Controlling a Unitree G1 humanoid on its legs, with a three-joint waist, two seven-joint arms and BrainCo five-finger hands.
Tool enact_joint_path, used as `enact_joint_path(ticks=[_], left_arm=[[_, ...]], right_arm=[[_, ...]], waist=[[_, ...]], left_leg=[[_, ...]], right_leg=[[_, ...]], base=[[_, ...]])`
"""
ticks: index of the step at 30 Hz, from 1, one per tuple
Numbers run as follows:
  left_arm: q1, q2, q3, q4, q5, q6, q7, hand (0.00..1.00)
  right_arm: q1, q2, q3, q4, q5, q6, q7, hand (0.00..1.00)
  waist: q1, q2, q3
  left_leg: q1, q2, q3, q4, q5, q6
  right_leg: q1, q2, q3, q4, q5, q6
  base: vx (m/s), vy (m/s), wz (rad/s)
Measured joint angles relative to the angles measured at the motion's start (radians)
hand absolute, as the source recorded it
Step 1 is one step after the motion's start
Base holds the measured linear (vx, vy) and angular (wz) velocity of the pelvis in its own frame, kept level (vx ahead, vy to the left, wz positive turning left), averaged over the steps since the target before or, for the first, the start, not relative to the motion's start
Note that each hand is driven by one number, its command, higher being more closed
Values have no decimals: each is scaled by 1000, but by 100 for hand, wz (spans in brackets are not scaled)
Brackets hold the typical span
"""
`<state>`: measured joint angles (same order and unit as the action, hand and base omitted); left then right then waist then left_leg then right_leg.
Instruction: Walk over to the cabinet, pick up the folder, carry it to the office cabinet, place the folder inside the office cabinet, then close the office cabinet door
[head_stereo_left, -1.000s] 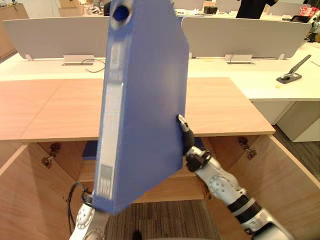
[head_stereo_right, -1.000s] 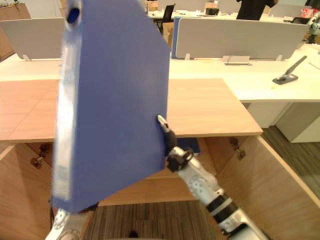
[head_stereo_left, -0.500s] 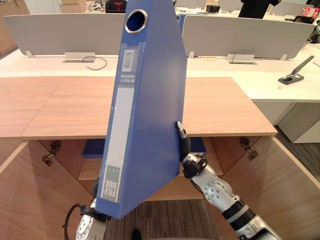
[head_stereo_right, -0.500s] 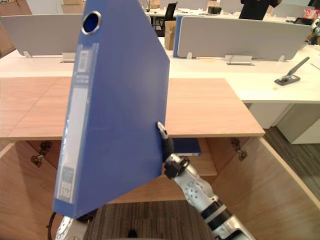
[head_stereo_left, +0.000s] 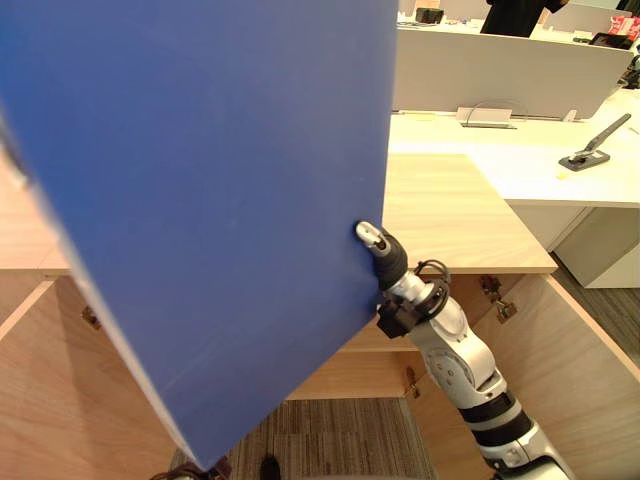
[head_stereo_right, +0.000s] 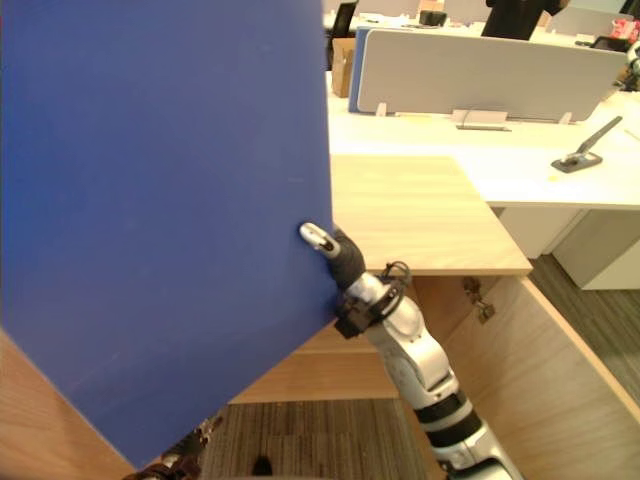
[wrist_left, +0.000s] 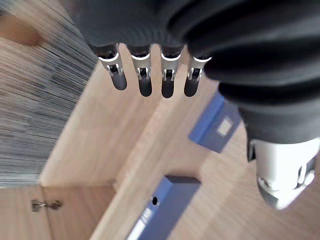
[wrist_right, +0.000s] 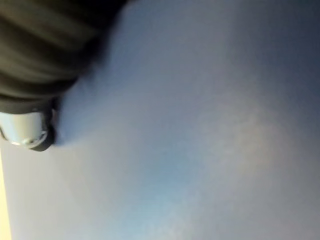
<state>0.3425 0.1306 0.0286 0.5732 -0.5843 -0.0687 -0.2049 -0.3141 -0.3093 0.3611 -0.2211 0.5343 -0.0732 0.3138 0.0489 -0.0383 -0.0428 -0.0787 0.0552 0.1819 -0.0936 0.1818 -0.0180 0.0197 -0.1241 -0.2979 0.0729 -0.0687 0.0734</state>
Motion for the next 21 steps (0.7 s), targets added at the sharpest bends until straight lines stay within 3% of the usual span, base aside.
enact_joint_path(ticks=[5, 10, 21], left_arm=[[-3, 0, 31, 123, 51, 1, 1, 0], [-12, 0, 88, 221, 85, 0, 5, 0], [-29, 0, 136, 281, 118, -12, 16, 0]], right_arm=[[-10, -2, 96, 66, -110, -2, 10, 100], [-9, -2, 156, 240, -242, -1, 24, 100], [-8, -34, 252, 507, -451, -7, 23, 100]], waist=[[1, -1, 0], [2, 1, 3], [9, 9, 58]], left_leg=[[0, 7, -3, 0, 2, -3], [0, 2, -25, 0, -1, -9], [-6, -15, -62, 0, -7, -9]], right_leg=[[4, 8, -2, -6, 3, -1], [20, 15, -24, -16, 2, -2], [41, -2, -65, -27, -8, 8]], base=[[0, 0, 0], [-15, -13, 11], [7, -5, 11]])
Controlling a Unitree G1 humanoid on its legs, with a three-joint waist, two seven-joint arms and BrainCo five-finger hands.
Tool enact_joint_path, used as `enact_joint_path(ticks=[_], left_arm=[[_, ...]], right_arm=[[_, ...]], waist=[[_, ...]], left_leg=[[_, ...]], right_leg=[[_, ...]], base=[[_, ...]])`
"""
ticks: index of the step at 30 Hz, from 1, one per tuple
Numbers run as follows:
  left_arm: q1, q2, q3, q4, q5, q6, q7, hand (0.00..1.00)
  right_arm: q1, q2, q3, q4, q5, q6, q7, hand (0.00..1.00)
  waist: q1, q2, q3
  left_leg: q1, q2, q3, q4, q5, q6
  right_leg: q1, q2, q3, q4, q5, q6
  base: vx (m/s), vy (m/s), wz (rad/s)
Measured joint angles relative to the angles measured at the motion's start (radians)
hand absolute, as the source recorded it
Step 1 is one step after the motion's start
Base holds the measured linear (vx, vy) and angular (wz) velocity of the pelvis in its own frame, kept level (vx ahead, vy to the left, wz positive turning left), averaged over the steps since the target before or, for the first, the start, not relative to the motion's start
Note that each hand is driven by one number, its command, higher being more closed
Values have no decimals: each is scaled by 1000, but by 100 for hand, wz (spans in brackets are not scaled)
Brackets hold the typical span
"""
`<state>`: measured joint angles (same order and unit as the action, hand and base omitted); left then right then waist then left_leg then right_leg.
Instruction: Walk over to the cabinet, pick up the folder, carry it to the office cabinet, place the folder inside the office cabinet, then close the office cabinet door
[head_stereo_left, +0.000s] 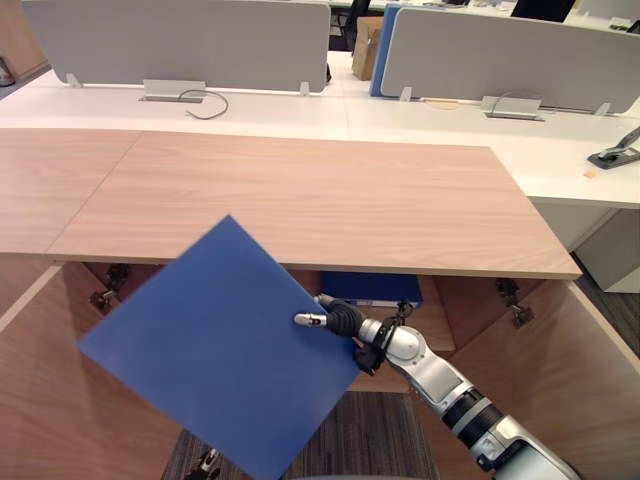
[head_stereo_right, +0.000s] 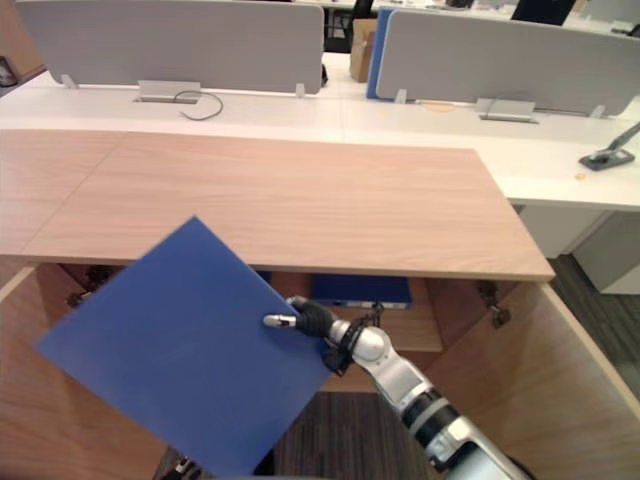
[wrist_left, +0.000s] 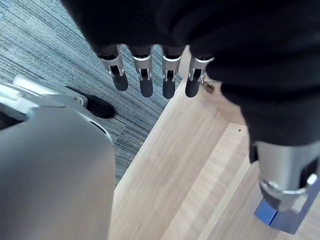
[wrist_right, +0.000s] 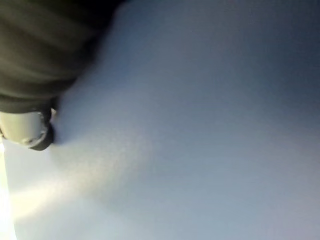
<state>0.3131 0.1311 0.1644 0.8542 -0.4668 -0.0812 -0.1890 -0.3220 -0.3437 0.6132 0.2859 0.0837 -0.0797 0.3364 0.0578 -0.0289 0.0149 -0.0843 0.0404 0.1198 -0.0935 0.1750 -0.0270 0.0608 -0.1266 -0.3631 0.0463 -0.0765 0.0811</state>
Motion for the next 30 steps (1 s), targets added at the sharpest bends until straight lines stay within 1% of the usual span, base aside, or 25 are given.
enact_joint_path(ticks=[2, 3, 5, 6, 10, 11, 13, 17, 20, 22, 23, 25, 26, 27, 29, 30], left_arm=[[0, 3, 2, 1, 0, -3, 0, 0], [0, 4, 3, 2, 1, -4, 0, 0], [-1, 3, 2, 2, 17, -5, 0, 0], [-1, 3, 2, 2, 37, -6, 0, 0], [-1, 4, 1, 3, 42, -7, 1, 0], [-1, 5, 1, 8, 42, -8, 3, 0], [-4, 8, -1, 21, 42, -8, 5, 0], [-9, 11, -6, 20, 43, -11, 7, 0], [-21, 10, -8, 19, 43, -15, 8, 0], [-26, 10, -8, 19, 43, -16, 8, 0], [-26, 9, -9, 20, 44, -16, 9, 0], [-26, 9, -11, 19, 44, -16, 9, 0], [-27, 8, -11, 19, 43, -16, 11, 0], [-29, 8, -10, 19, 43, -16, 13, 0], [-33, 7, -9, 19, 43, -16, 22, 0], [-36, 1, -2, 18, 42, -15, 30, 0]], right_arm=[[0, -5, 27, 23, -58, -30, 8, 100], [-1, 0, 41, 38, -75, -38, 8, 100], [-2, 6, 54, 89, -127, -38, 7, 100], [-3, 5, 54, 130, -189, -38, -2, 100], [-12, -9, 60, 214, -388, -38, -30, 100], [-13, -9, 60, 223, -397, -38, -32, 100], [-19, -10, 60, 240, -459, -41, -49, 100], [-45, 4, 60, 316, -523, -43, -72, 100], [-60, 18, 33, 387, -516, -37, -82, 100], [-59, 50, -46, 464, -451, -24, -88, 100], [-59, 78, -129, 514, -403, -13, -98, 100], [-59, 102, -233, 569, -266, 15, -144, 100], [-66, 133, -347, 629, -117, 21, -188, 100], [-71, 144, -383, 654, -34, 27, -208, 100], [-79, 189, -519, 686, 155, 45, -260, 100], [-82, 202, -550, 686, 330, 42, -293, 100]], waist=[[3, -1, 9], [5, -1, 10], [14, 0, 12], [18, 3, 17], [21, 12, 40], [22, 12, 43], [19, 14, 55], [26, 16, 62], [34, 19, 75], [38, 24, 87], [38, 28, 93], [41, 36, 98], [44, 41, 104], [45, 42, 105], [50, 45, 110], [49, 46, 113]], left_leg=[[-2, -6, -13, 0, 3, 4], [-2, -7, -18, 0, 3, 4], [-2, -14, -21, 0, 2, 5], [-2, -16, -28, 0, 2, 5], [-2, -18, -38, 0, 2, 5], [-2, -18, -38, 0, 2, 5], [-2, -19, -39, 0, 2, 5], [-3, -19, -45, 0, 1, 4], [-5, -20, -50, 0, 1, 4], [-6, -22, -54, 0, 1, 5], [-9, -24, -59, 0, 1, 5], [-14, -27, -65, 1, 2, 5], [-16, -28, -66, 1, 2, 5], [-16, -29, -67, 2, 2, 5], [-16, -29, -67, 5, 2, 5], [-15, -29, -66, 5, 2, 5]], right_leg=[[7, -1, -15, -5, 0, 5], [9, -1, -20, -5, -1, 7], [14, 0, -24, -6, -2, 7], [18, -1, -32, -6, -4, 8], [23, -3, -42, -6, -6, 10], [24, -3, -42, -6, -6, 10], [23, -3, -43, -7, -8, 9], [24, -4, -48, -8, -13, 9], [25, -3, -53, -7, -16, 9], [25, -3, -59, -6, -18, 9], [25, -3, -65, -6, -18, 10], [25, -4, -72, -6, -19, 10], [25, -4, -74, -6, -18, 10], [25, -5, -74, -6, -18, 10], [26, -5, -75, -6, -18, 10], [27, -5, -74, -6, -18, 10]], base=[[49, -14, 20], [30, -17, 13], [38, -22, 10], [32, -22, 13], [-1, -11, 8], [0, 0, 0], [0, 0, 0], [6, -15, 4], [3, -16, 6], [4, -17, 8], [7, -15, 11], [20, -15, 11], [25, -14, 5], [0, 0, 0], [0, 0, 0], [0, 0, 0]])
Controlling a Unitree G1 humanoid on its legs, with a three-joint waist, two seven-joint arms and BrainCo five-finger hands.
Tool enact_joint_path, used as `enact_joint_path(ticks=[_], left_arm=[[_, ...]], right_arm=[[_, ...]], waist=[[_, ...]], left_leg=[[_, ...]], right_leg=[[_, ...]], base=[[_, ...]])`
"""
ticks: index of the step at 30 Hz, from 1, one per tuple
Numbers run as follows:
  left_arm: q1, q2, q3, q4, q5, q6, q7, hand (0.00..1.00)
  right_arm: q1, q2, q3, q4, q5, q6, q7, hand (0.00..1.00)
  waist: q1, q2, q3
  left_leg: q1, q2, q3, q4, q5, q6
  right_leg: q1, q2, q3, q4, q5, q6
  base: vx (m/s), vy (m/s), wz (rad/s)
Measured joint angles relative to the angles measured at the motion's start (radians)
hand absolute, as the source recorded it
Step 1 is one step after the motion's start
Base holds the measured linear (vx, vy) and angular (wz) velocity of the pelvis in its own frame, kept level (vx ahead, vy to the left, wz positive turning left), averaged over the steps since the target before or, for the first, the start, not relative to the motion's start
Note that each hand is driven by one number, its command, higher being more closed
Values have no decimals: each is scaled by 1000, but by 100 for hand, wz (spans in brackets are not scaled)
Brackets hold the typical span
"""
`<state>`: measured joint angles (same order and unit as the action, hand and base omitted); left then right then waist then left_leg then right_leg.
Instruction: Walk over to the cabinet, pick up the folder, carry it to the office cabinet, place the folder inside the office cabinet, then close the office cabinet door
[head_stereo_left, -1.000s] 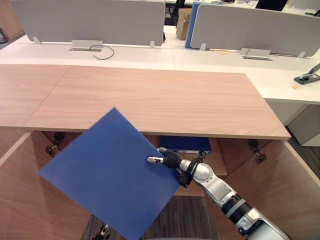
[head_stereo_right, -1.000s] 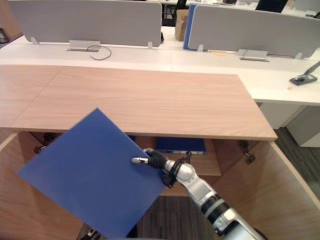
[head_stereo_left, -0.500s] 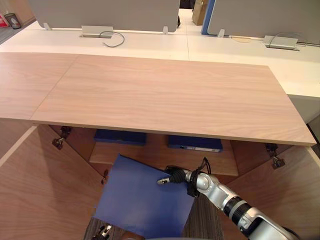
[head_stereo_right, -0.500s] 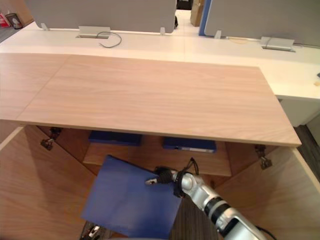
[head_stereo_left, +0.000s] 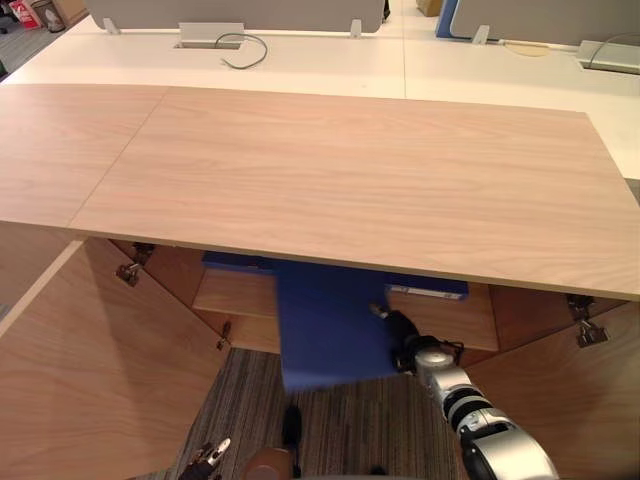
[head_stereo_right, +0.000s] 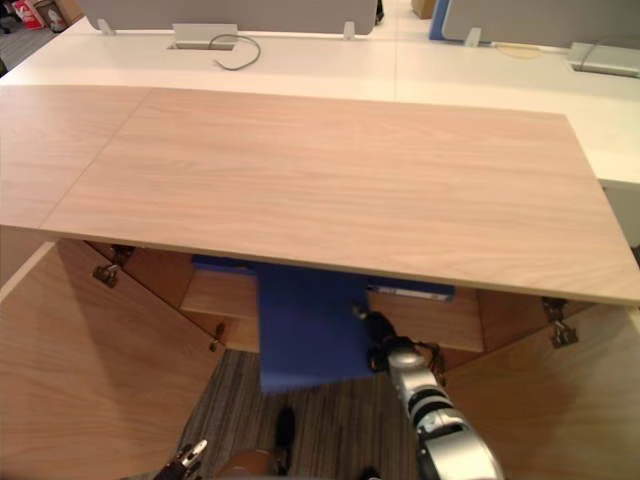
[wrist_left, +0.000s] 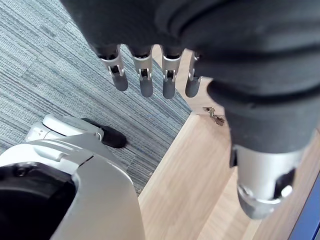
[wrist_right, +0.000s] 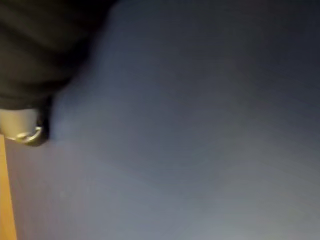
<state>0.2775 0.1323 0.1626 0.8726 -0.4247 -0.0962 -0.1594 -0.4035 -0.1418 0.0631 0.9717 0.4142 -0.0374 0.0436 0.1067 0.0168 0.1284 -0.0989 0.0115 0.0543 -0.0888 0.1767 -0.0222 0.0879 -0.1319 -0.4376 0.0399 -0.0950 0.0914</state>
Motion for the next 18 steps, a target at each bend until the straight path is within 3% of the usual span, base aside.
enact_joint_path(ticks=[1, 4, 7, 14, 18], left_arm=[[-3, -10, 6, 0, -1, 1, 6, 0], [-7, -34, 20, 0, -4, 6, 16, 0], [-9, -54, 32, -1, -6, 10, 23, 0], [-8, -69, 45, -46, -7, 13, 33, 0], [-9, -72, 40, -105, -26, 12, 47, 0]], right_arm=[[-1, 11, -21, -1, 141, -9, -16, 100], [7, 51, -76, -9, 390, -36, -40, 100], [32, 102, -123, -63, 521, -59, -52, 100], [28, 168, -160, -109, 661, -103, -80, 100], [-87, 185, -202, -111, 707, -125, -134, 100]], waist=[[-2, 1, 6], [-5, 3, 15], [-5, 3, 15], [5, 5, 17], [22, 29, 34]], left_leg=[[4, 1, 1, 0, 0, 0], [13, 6, 8, -4, -1, -2], [15, 9, 15, -5, -4, -4], [15, 7, 33, -4, -11, -4], [10, 10, 42, 3, -11, -4]], right_leg=[[3, -1, 0, 0, 0, 0], [10, -6, 1, 2, -1, 1], [10, -7, 1, 4, -3, 2], [12, -15, -1, 11, -9, 8], [-7, -22, 0, 41, -15, 7]], base=[[0, 0, 0], [-16, -9, -4], [-14, -6, -4], [18, -4, -2], [18, -4, -5]])
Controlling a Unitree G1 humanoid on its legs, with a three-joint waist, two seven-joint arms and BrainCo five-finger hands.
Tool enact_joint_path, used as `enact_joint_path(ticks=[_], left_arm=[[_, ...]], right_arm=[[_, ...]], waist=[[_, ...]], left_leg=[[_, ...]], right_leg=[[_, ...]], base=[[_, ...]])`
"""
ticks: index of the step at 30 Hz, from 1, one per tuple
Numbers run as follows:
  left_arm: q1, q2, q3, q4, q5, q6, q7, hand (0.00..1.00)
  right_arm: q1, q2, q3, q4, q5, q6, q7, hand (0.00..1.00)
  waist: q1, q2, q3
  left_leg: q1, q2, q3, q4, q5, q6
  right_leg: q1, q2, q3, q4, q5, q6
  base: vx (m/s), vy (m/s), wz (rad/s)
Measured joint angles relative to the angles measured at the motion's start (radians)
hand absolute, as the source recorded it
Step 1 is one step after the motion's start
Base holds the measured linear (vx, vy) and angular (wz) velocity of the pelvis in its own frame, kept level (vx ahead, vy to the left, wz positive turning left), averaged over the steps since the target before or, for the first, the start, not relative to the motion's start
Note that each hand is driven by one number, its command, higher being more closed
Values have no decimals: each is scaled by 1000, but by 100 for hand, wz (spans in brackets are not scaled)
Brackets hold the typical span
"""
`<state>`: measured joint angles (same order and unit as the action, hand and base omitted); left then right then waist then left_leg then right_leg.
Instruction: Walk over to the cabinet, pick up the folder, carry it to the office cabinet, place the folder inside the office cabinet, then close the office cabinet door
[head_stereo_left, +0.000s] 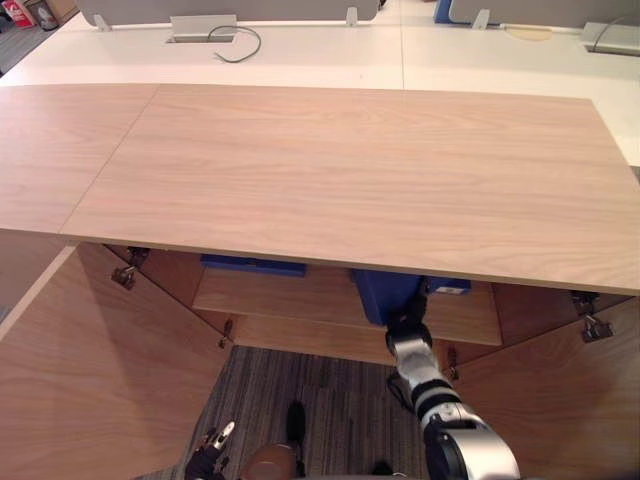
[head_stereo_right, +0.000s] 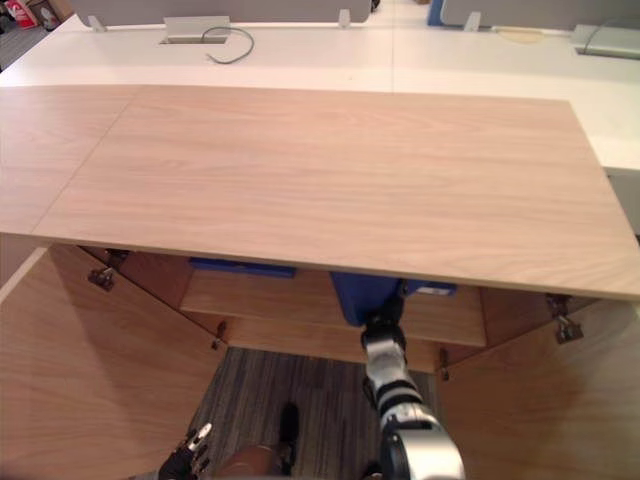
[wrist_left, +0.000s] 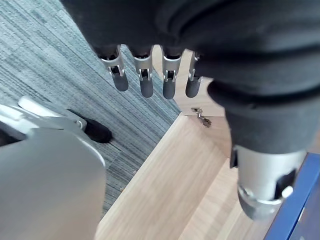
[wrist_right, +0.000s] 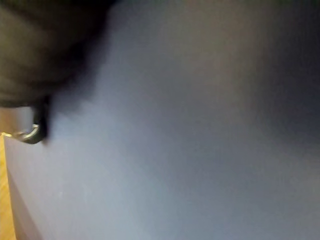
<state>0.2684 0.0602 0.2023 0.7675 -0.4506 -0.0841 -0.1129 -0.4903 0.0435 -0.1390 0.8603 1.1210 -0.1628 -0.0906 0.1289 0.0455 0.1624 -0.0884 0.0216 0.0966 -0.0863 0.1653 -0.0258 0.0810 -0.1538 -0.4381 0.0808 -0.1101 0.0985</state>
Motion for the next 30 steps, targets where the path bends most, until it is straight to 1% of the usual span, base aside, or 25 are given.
enact_joint_path(ticks=[1, 2, 4, 5, 6, 7, 8, 9, 10, 11, 13, 14, 15, 16, 17, 19, 21, 24, 30], left_arm=[[0, -1, -2, -9, -14, 0, 5, 0], [-5, -3, -4, -24, -25, -1, 14, 0], [-19, -9, -24, -48, -32, -1, 33, 0], [-20, -14, -39, -63, -35, -1, 40, 0], [-20, -19, -50, -72, -42, -1, 47, 0], [-20, -19, -63, -76, -56, -1, 53, 0], [-20, -19, -66, -83, -62, 0, 59, 0], [-20, -19, -68, -91, -62, 0, 64, 0], [-19, -19, -70, -104, -65, 0, 66, 0], [-18, -19, -71, -110, -66, 0, 67, 0], [-15, -18, -80, -113, -66, 0, 68, 0], [-15, -18, -82, -113, -66, 0, 68, 0], [-14, -18, -87, -114, -65, 0, 69, 0], [-14, -20, -86, -112, -65, 0, 73, 0], [-14, -22, -86, -110, -65, 1, 78, 0], [-16, -34, -88, -112, -65, 1, 89, 0], [-17, -44, -90, -110, -64, 2, 90, 0], [-23, -45, -89, -108, -60, 1, 104, 0], [-44, -45, -84, -90, -51, 1, 119, 0]], right_arm=[[-29, -4, -4, -4, 0, -8, -18, 100], [-67, -2, -26, -28, -2, -22, -43, 100], [-117, -7, -51, -94, -7, -47, -91, 100], [-149, -8, -74, -129, -16, -58, -116, 100], [-172, -14, -79, -155, -50, -71, -151, 100], [-201, -22, -86, -188, -86, -76, -189, 100], [-236, -22, -108, -221, -116, -77, -216, 100], [-257, -23, -114, -238, -131, -77, -231, 100], [-285, -29, -117, -274, -165, -78, -262, 100], [-292, -32, -118, -296, -185, -78, -281, 100], [-322, -23, -131, -377, -246, -76, -340, 100], [-328, -14, -140, -398, -263, -74, -353, 100], [-342, 3, -155, -445, -316, -72, -388, 100], [-349, 13, -155, -490, -367, -71, -425, 100], [-353, 18, -155, -509, -383, -69, -438, 100], [-366, 21, -155, -561, -462, -64, -486, 100], [-367, 21, -155, -595, -518, -59, -514, 100], [-367, 21, -155, -641, -602, -53, -553, 100], [-367, 24, -156, -678, -710, -28, -606, 100]], waist=[[4, 6, 8], [10, 14, 20], [21, 37, 66], [22, 52, 91], [23, 64, 108], [23, 75, 123], [23, 79, 135], [23, 82, 148], [22, 89, 167], [24, 92, 174], [25, 106, 196], [25, 109, 202], [25, 114, 218], [30, 116, 226], [31, 117, 226], [31, 118, 243], [32, 118, 248], [34, 119, 253], [42, 120, 260]], left_leg=[[-11, -1, 0, 13, -2, 1], [-54, 0, -1, 66, -22, 5], [-133, 4, -5, 199, -75, 14], [-185, 3, -8, 287, -113, 19], [-232, 1, -12, 358, -141, 25], [-287, 0, -14, 435, -170, 30], [-342, -1, -13, 500, -194, 34], [-366, 0, -12, 531, -204, 34], [-407, 0, -8, 582, -223, 39], [-427, 0, -5, 606, -233, 39], [-493, 0, 4, 677, -255, 44], [-508, 0, 6, 691, -258, 47], [-534, -1, 13, 721, -263, 54], [-568, -1, 16, 754, -277, 51], [-588, -1, 19, 772, -287, 56], [-640, -3, 26, 845, -307, 62], [-676, -4, 31, 898, -329, 65], [-727, -5, 42, 953, -355, 59], [-769, -1, 52, 986, -365, 57]], right_leg=[[-13, -6, 0, 20, -8, -1], [-50, -18, -1, 67, -25, -5], [-102, -39, -1, 158, -53, -8], [-139, -60, -1, 233, -87, -9], [-178, -79, -1, 303, -117, -8], [-233, -104, 0, 390, -151, -10], [-286, -126, 3, 464, -183, -13], [-308, -134, 7, 496, -195, -13], [-352, -151, 18, 554, -221, -14], [-375, -160, 28, 584, -232, -15], [-450, -185, 50, 673, -263, -15], [-468, -191, 57, 692, -269, -15], [-500, -203, 69, 732, -281, -18], [-538, -214, 81, 770, -295, -19], [-560, -219, 89, 790, -302, -19], [-618, -238, 118, 868, -329, -13], [-656, -251, 137, 919, -350, -8], [-719, -267, 169, 984, -376, -2], [-776, -270, 194, 1028, -390, -4]], base=[[-40, 2, 5], [-66, -2, 9], [-106, 5, 13], [-141, 28, 16], [-152, 41, 17], [-165, 37, 13], [-136, 19, 7], [-160, -1, 2], [-185, -10, -1], [-186, -13, -5], [-175, -23, -5], [-165, -41, -4], [-130, -49, -4], [-129, -48, -3], [-118, -41, -2], [-84, -29, -2], [-60, -9, -3], [-47, -3, -3], [-19, -16, -3]])
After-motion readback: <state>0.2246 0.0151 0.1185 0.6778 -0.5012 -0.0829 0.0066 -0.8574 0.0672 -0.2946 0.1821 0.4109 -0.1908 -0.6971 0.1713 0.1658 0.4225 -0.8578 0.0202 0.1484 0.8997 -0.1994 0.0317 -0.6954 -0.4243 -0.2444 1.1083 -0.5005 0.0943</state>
